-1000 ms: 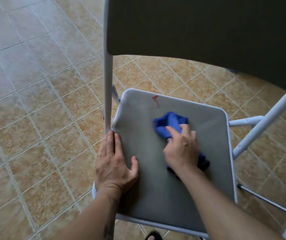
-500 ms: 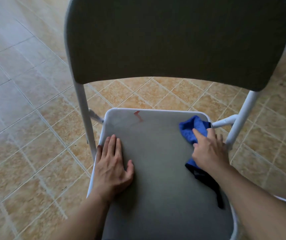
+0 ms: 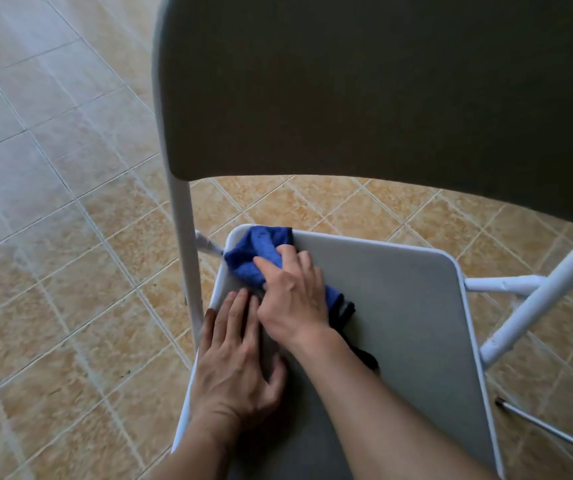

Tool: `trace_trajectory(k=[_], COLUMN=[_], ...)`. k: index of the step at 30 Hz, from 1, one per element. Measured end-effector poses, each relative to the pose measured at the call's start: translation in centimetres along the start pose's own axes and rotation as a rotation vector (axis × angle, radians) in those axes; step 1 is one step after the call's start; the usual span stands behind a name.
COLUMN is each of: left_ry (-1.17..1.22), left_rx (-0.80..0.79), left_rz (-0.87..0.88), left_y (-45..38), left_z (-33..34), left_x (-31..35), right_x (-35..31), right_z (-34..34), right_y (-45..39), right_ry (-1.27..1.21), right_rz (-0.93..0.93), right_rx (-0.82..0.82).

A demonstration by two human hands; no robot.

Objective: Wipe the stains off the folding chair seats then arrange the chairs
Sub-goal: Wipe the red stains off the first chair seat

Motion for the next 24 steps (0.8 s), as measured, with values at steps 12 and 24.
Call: trace_trajectory(k=[12,24], left_ry=[-0.046,-0.071], left_rx=[-0.044,-0.046], left_rz=[-0.029,-0.035], left_y=[-0.5,-0.4], left_z=[0.2,0.5], left_x=[-0.3,-0.4], right_x=[14.2,5.4], right_z=[-4.9,-1.8], right_y=[-3.0,1.6], right_ry=[0.236,0.087], right_rz=[0.153,0.090], right_rx=[0.073,0.023])
Point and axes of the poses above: each hand's wrist, its own y-axis away from the middle knuckle, its own z-axis out of the palm, x = y × z, the point moved 10 cm from there along -y, towards the middle knuckle, and after that the axes turned 4 degrees about z, right-handed, at the moved point
